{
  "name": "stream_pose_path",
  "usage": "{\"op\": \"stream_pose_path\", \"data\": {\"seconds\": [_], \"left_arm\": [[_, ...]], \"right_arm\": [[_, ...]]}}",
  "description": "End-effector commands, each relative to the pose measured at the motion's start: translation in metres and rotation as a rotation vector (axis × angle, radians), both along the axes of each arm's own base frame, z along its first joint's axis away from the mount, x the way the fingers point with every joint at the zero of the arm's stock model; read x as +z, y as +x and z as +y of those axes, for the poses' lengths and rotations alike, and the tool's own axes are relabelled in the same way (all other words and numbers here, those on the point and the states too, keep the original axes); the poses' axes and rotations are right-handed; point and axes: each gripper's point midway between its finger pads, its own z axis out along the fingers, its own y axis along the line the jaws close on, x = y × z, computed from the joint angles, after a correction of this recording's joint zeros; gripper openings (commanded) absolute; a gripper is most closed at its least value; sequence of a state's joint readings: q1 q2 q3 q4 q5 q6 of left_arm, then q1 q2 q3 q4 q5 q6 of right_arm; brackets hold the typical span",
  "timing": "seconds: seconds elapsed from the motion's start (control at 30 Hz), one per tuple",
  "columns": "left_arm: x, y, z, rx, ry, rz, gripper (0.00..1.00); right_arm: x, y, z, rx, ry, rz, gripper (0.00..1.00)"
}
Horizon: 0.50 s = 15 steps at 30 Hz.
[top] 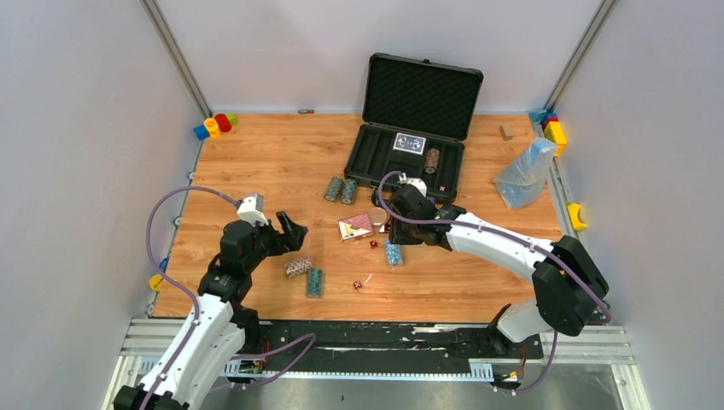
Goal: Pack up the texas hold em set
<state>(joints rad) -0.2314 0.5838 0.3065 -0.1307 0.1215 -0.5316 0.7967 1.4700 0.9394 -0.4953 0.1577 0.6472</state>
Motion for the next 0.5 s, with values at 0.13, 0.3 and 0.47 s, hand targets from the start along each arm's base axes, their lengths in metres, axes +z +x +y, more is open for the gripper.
{"op": "stream_pose_path", "data": {"seconds": [0.13, 0.3, 0.47], "left_arm": [[0.009, 0.003, 0.002, 0.016, -0.01, -0.032, 1.0], [0.009, 0.003, 0.003, 0.02, -0.008, -0.033, 1.0], [0.009, 0.003, 0.002, 0.021, -0.008, -0.031, 1.0]], "right_arm": [[0.042, 0.033, -0.005, -0.011, 0.03, -0.124, 0.38], [0.027, 0.016, 0.004, 0.075, 0.05, -0.044, 0.72], [0.003, 0.001, 0.017, 0.098, 0.048, 0.047, 0.7]]}}
